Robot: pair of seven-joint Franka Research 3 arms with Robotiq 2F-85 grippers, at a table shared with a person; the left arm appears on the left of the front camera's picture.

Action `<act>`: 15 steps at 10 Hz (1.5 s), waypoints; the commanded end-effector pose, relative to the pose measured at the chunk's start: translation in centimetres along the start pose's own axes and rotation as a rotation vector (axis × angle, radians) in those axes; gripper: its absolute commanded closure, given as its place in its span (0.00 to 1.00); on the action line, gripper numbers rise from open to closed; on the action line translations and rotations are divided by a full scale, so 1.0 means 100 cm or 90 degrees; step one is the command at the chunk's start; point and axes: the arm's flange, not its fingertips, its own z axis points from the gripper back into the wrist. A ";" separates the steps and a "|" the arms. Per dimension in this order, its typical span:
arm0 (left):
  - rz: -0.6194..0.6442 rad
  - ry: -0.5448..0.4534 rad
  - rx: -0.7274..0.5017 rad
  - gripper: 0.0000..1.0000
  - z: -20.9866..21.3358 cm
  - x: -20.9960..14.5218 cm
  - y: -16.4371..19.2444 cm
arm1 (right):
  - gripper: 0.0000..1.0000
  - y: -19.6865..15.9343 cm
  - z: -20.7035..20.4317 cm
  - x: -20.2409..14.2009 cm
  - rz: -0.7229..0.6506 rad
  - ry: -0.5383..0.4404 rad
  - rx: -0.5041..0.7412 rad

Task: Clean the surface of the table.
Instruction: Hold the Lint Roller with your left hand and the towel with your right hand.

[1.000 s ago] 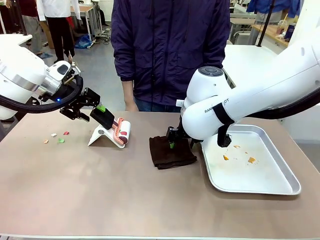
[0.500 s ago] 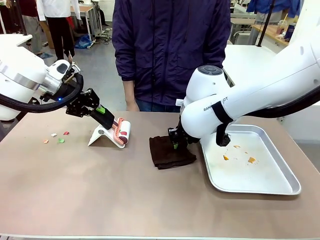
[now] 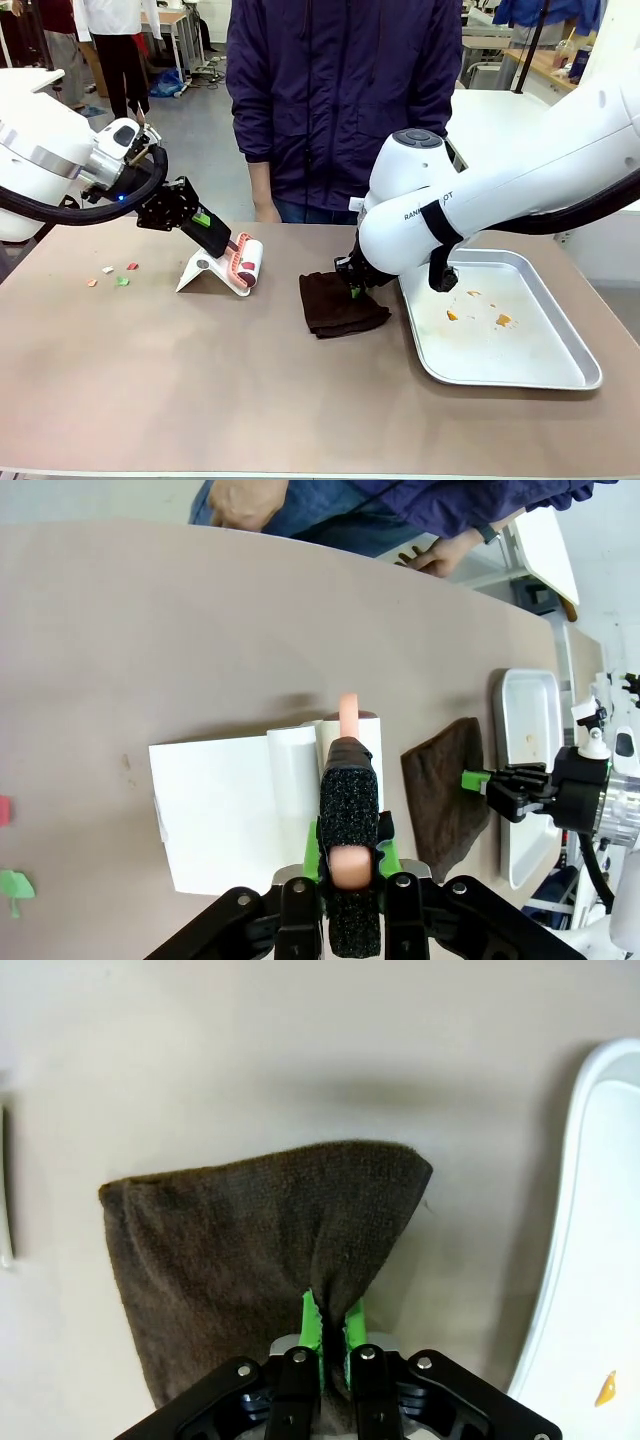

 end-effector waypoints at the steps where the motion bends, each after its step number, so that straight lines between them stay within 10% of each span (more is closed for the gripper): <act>1: -0.015 -0.024 -0.026 1.00 0.003 -0.003 -0.002 | 1.00 0.000 -0.008 0.002 -0.015 0.018 0.002; 4: -0.010 -0.035 -0.065 1.00 0.017 -0.009 -0.007 | 1.00 -0.018 0.004 0.005 -0.032 0.021 0.084; 12: 0.095 -0.045 -0.371 1.00 0.157 -0.051 0.043 | 1.00 -0.124 0.063 -0.019 -0.123 0.121 0.694; 15: 0.254 -0.079 -0.366 1.00 0.215 -0.080 0.080 | 1.00 -0.141 0.093 -0.050 -0.191 0.165 0.739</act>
